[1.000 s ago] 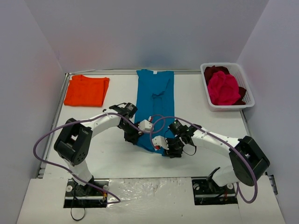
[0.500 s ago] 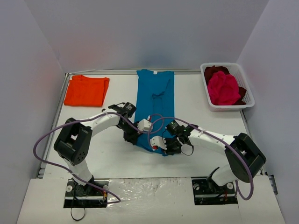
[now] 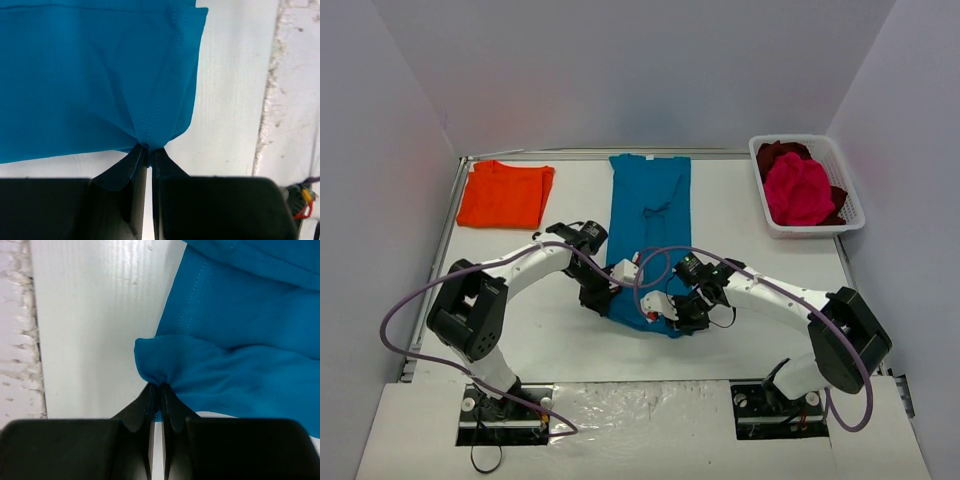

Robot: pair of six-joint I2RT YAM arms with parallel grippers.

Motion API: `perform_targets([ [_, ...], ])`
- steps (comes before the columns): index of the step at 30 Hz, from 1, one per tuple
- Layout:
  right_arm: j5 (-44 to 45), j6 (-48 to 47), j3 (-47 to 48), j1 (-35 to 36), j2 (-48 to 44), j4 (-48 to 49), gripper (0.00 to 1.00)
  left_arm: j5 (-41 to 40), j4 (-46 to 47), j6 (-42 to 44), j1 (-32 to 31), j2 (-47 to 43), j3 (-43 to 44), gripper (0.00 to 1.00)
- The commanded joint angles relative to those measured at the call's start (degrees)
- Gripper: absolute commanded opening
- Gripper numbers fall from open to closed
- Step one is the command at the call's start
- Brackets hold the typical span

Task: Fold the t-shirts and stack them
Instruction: Grab the bottom of the folded rectangular tshirt with both arms

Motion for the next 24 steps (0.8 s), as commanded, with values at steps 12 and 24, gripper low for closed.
perform_targets([
  [12,-10.2,-6.2,9.6,-0.2,-3.7,-20.0,0.00,8.5,-24.9,19.0,-3.6,-4.7,5.3,0.02],
  [24,-8.2,-6.4,15.1,-4.0,-4.2,-20.6,0.00,9.0,-21.6,13.9,-2.0,-3.8,8.6,0.02],
])
